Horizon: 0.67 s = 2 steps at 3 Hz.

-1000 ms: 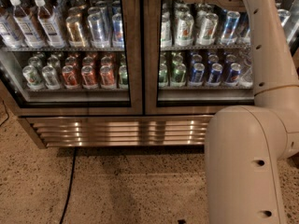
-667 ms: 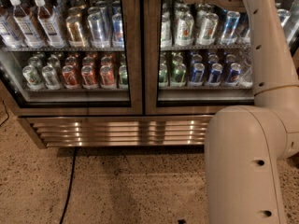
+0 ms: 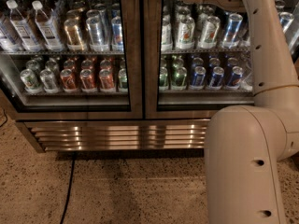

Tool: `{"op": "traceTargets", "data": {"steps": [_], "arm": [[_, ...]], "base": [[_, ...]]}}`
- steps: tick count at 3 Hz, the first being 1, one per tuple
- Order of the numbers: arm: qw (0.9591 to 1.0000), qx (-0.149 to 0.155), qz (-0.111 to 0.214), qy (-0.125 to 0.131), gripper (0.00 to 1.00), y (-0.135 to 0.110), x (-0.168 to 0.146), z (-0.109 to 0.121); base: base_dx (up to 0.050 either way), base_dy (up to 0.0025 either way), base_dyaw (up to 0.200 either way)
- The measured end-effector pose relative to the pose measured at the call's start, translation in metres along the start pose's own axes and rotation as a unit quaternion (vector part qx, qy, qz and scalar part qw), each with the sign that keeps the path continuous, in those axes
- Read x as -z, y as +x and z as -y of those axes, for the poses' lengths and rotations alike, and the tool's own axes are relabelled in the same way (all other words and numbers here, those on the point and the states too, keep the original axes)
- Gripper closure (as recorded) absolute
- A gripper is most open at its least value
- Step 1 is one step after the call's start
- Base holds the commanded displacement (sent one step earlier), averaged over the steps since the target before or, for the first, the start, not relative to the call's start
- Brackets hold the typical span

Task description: Open right fridge door

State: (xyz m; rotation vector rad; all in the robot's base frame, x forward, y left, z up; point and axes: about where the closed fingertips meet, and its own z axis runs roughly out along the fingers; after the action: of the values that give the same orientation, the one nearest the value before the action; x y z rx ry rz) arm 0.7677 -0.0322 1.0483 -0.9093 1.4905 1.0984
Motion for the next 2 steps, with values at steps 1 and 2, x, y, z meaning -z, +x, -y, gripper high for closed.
{"op": "traceTargets", "data": {"steps": [1,2], "arm": [[1.0,0.0,0.0,0.0,1.0,0.0,0.0,0.0],[1.0,0.0,0.0,0.0,1.0,0.0,-0.0001,0.0]], "base": [[-0.05,0.0,0.0],[0.047,-0.00001,0.0]]}}
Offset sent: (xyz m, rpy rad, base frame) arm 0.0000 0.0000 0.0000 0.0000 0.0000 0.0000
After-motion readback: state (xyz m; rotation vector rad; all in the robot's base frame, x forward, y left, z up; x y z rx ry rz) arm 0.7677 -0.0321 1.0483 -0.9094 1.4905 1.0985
